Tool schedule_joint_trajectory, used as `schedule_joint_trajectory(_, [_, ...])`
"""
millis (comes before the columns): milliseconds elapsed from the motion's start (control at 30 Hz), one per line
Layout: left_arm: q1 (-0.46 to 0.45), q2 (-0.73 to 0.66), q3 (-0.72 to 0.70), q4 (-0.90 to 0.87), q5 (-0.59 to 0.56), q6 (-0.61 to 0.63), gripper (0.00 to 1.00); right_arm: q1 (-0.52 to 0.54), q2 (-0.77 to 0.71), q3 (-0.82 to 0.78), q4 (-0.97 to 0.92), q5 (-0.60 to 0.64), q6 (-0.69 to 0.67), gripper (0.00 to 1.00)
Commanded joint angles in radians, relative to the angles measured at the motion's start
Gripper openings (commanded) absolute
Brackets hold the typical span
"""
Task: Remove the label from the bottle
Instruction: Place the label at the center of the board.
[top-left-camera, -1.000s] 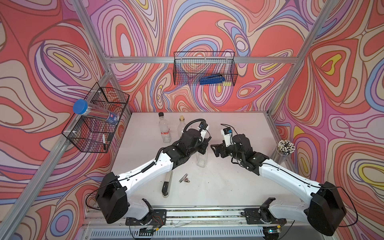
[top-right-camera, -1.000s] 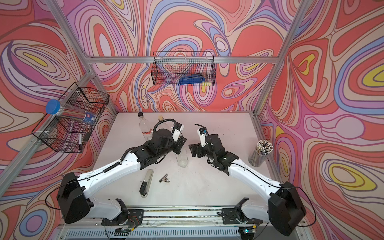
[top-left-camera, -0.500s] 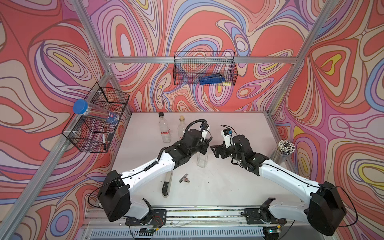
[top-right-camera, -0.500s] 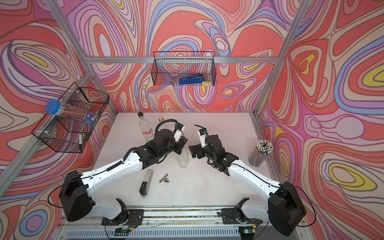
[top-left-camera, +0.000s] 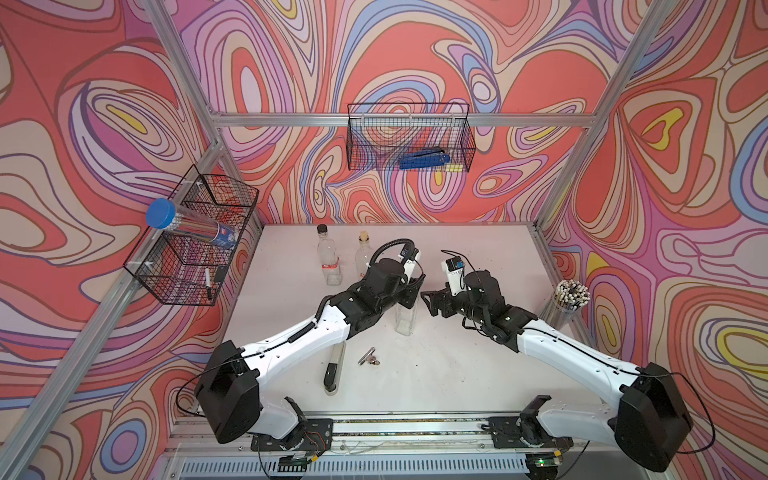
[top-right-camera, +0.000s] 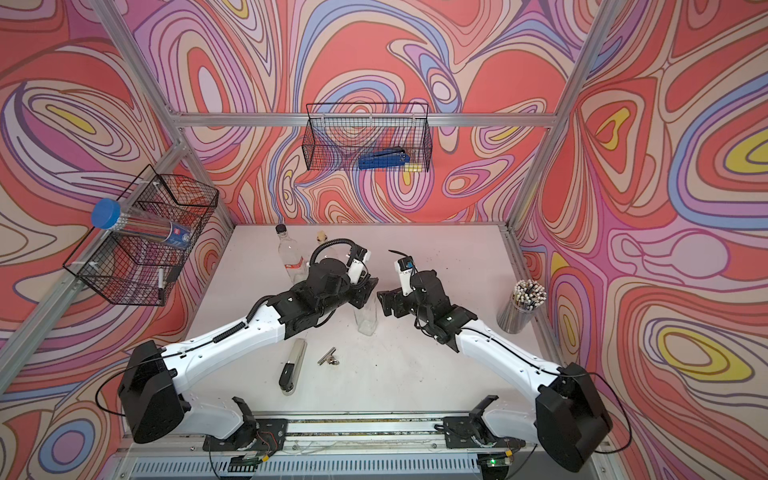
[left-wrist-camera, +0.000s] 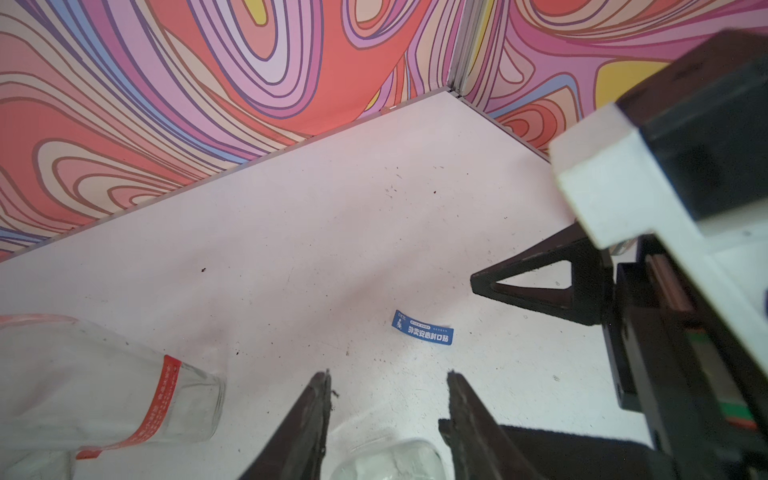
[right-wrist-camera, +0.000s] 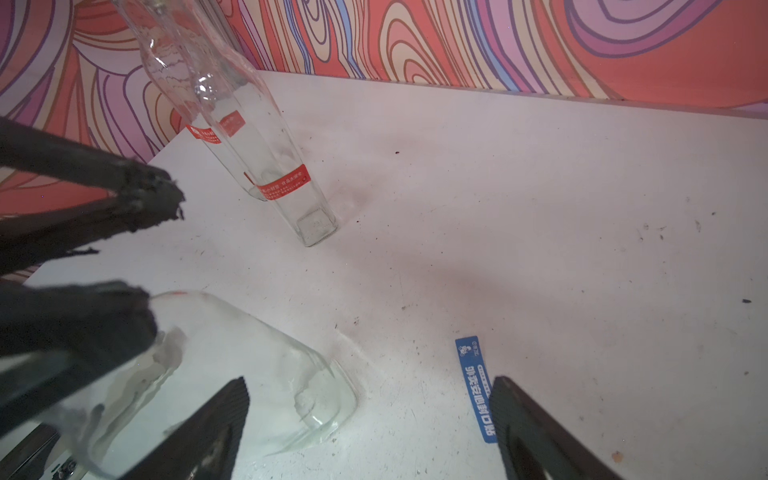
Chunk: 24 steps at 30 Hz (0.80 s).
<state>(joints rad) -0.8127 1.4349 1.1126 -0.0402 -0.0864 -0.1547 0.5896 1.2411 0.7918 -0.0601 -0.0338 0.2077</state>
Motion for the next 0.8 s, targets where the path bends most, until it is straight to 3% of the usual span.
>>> schedule_joint_trajectory(0, [-0.006,-0.01,-0.006,0.026,0.002,-0.007,0.52,-0.004,-0.014,-0.006,0.008,-0.012,0.001,0.94])
schedule_joint_trajectory(200, [-0.006,-0.022,-0.003,0.022,0.007,-0.011,0.57,-0.004,-0.015,0.0,0.002,-0.022,-0.001,0.94])
schedule_joint_trajectory(367, [-0.006,-0.056,0.009,0.012,0.012,-0.028,0.69,-0.004,-0.033,0.009,-0.035,-0.026,-0.004,0.94])
schedule_joint_trajectory(533, [-0.006,-0.082,0.056,-0.044,0.001,-0.054,0.74,-0.004,-0.069,0.021,-0.083,-0.014,-0.011,0.95])
schedule_joint_trajectory(767, [0.002,-0.113,0.148,-0.181,-0.085,-0.114,0.85,-0.002,-0.12,0.07,-0.139,-0.061,-0.017,0.96])
